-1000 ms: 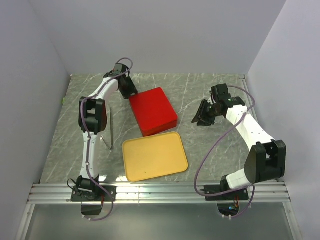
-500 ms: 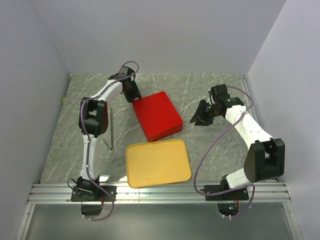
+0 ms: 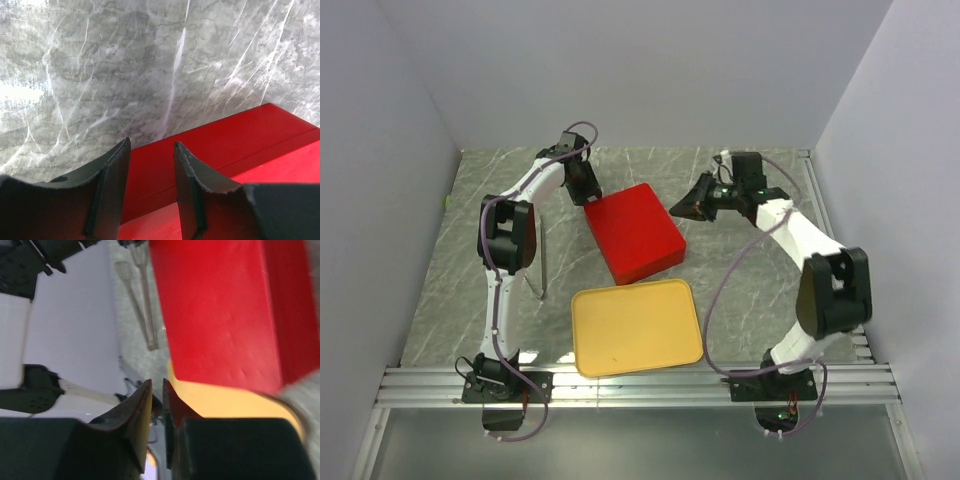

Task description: Pack the cookies

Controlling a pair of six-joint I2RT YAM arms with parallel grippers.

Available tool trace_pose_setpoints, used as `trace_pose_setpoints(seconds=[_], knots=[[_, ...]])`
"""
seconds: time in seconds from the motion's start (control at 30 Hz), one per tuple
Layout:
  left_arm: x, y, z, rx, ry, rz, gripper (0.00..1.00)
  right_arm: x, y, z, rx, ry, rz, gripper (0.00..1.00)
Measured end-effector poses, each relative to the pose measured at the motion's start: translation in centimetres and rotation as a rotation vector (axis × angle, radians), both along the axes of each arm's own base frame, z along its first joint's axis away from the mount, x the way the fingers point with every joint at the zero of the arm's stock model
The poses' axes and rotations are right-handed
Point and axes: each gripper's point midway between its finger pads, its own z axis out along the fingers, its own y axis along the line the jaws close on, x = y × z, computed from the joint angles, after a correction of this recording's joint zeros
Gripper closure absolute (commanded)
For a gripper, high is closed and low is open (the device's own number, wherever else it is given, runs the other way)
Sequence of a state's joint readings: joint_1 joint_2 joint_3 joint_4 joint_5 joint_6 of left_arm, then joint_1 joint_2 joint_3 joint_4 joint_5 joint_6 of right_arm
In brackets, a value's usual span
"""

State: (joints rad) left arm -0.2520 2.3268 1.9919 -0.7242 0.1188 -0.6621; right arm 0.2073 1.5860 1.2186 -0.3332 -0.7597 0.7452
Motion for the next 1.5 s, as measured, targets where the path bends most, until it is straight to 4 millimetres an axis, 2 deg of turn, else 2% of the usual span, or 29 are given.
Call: trace_pose_setpoints(seconds=[0.13, 0.27, 0.4, 0.57, 0.6, 0.97, 1.13, 1.23, 1.33, 1.43, 1.5], knots=[[-0.4, 0.1, 0.0, 0.002, 0.004, -0.006, 0.55, 1.7, 2.6, -2.2, 0.103, 0.055, 0.047, 0.87], [-1.2, 0.2, 0.2, 0.004, 0.024, -0.019, 0.55, 2.3, 4.8, -4.8, 0.154, 0.106, 0.082, 0.88], [-1.8, 0.3, 0.9, 0.007, 0.032, -0.028, 0.55, 1.4, 5.7, -7.0, 0.195, 0.141, 0.099, 0.89], [-2.4, 0.4, 2.2, 0.008, 0.027, -0.035, 0.56, 0.1, 5.5, -11.5, 0.213, 0.226, 0.084, 0.89], [-2.6, 0.4, 2.3, 0.008, 0.027, -0.036, 0.56, -0.3, 5.6, -11.9, 0.229, 0.252, 0.088, 0.89], [-3.7, 1.0, 2.9, 0.029, 0.022, -0.011, 0.56, -0.3, 5.7, -11.3, 0.289, 0.238, 0.112, 0.9], [-3.8, 1.1, 3.0, 0.041, 0.023, -0.007, 0.55, -0.2, 5.6, -11.4, 0.272, 0.226, 0.104, 0.86], [-3.9, 1.3, 3.1, 0.05, 0.029, -0.004, 0.52, -0.2, 5.5, -11.4, 0.24, 0.215, 0.095, 0.81], [-3.9, 1.7, 3.8, 0.061, 0.034, 0.006, 0.49, -0.4, 5.4, -11.2, 0.212, 0.214, 0.09, 0.72], [-3.1, 2.3, 5.2, 0.069, 0.008, 0.025, 0.46, -0.4, 5.5, -9.9, 0.194, 0.188, 0.096, 0.64], [-2.4, 3.0, 6.4, 0.072, -0.016, 0.044, 0.43, 0.0, 5.6, -8.3, 0.188, 0.147, 0.105, 0.59]])
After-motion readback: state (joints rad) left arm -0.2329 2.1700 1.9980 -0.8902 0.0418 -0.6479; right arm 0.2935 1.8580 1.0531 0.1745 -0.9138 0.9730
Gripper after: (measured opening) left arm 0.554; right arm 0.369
